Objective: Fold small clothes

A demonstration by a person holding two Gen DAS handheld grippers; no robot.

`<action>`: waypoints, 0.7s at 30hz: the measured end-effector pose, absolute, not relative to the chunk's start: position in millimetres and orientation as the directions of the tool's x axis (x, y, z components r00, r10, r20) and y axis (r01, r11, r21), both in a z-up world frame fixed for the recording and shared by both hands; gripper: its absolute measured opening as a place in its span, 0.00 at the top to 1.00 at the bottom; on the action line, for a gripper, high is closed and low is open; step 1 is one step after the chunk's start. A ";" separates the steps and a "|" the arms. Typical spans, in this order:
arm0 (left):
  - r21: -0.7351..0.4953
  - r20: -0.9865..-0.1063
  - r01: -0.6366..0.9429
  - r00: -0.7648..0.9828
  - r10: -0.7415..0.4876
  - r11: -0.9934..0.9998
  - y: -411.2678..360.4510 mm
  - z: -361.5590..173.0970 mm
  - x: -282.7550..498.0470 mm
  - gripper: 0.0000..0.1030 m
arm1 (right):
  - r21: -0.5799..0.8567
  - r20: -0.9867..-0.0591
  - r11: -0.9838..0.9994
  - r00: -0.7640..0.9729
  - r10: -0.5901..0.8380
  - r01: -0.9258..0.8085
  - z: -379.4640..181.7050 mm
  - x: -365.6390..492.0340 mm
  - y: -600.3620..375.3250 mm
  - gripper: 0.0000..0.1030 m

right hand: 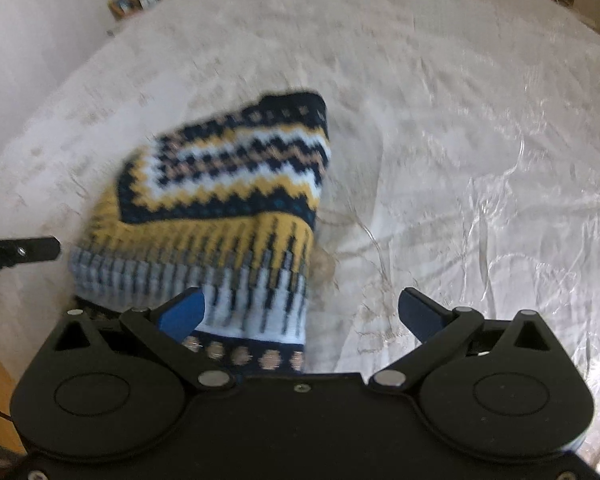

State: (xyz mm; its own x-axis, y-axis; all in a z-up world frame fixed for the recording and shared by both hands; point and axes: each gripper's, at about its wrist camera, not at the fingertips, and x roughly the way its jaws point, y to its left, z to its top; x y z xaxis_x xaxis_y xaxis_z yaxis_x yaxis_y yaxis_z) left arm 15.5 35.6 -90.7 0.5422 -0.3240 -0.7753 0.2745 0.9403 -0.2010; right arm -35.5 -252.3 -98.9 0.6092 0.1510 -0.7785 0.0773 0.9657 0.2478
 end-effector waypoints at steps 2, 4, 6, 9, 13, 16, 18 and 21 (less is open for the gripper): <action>-0.175 -0.760 0.268 0.575 -0.303 0.948 32.5 -77.7 3.7 0.09 | 0.263 -0.758 0.962 0.633 0.159 0.075 -88.6 -41.3 -251.2 0.00; -0.137 -0.740 0.263 0.614 -0.276 0.955 27.7 -63.3 -8.8 0.09 | 0.271 -0.741 0.959 0.653 0.156 0.079 -78.1 -49.4 -250.3 0.00; -0.084 -0.723 0.249 0.651 -0.231 0.965 21.9 -49.0 -21.2 0.10 | 0.277 -0.718 0.958 0.679 0.153 0.076 -68.8 -55.1 -247.6 0.00; -0.024 -0.700 0.200 0.696 -0.159 0.980 14.6 -27.9 -38.3 0.10 | 0.287 -0.675 0.955 0.722 0.150 0.069 -52.1 -70.9 -244.6 0.00; 0.018 -0.661 0.150 0.743 -0.101 0.988 7.8 -6.9 -60.0 0.10 | 0.285 -0.603 0.957 0.787 0.130 0.060 -30.8 -95.3 -239.3 0.01; 0.049 -0.642 0.144 0.762 -0.080 0.988 1.5 2.8 -73.6 0.10 | 0.233 -0.577 0.968 0.814 0.058 0.096 -17.6 -110.9 -233.4 0.01; 0.071 -0.643 0.150 0.763 -0.070 0.986 -4.2 5.9 -80.7 0.10 | 0.192 -0.572 0.973 0.820 0.006 0.127 -10.4 -120.3 -228.7 0.01; 0.076 -0.663 0.150 0.746 -0.062 0.986 -10.2 6.2 -88.7 0.10 | 0.180 -0.590 0.971 0.807 -0.021 0.157 -5.5 -127.8 -227.6 0.01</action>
State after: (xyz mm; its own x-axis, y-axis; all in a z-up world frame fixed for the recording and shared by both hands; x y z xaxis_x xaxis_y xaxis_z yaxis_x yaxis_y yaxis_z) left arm -88.7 -10.2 6.2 0.7459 -0.0623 -0.6632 0.1502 0.9857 0.0765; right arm -127.8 -227.6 -5.5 0.8073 -0.0209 -0.5898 0.1565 0.9712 0.1798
